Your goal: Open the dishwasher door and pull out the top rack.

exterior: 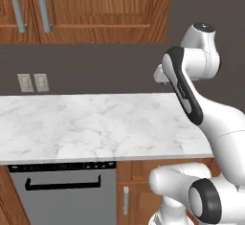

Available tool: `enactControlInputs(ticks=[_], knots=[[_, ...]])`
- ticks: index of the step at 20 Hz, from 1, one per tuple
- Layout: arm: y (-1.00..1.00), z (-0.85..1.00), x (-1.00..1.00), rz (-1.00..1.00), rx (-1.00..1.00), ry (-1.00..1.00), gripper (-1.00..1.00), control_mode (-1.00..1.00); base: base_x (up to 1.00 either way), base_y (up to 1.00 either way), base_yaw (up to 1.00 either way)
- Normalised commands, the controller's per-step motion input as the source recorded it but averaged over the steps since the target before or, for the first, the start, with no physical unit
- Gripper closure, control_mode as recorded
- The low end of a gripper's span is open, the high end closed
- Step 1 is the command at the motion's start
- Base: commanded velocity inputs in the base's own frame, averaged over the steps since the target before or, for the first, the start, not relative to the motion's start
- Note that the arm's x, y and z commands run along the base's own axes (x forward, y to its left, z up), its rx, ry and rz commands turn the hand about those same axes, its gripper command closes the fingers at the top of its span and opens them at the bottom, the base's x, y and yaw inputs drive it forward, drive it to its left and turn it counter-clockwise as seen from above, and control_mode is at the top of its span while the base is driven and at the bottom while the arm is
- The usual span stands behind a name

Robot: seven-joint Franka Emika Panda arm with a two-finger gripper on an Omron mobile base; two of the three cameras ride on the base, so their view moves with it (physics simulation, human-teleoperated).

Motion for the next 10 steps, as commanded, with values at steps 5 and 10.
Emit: enactControlInputs(ticks=[5,10], knots=[[0.00,0.00,0.00,0.00,0.00,0.00,-1.00,1.00,-0.11,0.00,0.38],[0.00,0.00,0.00,0.00,0.00,0.00,-1.00,1.00,-0.20,-0.03,0.38]])
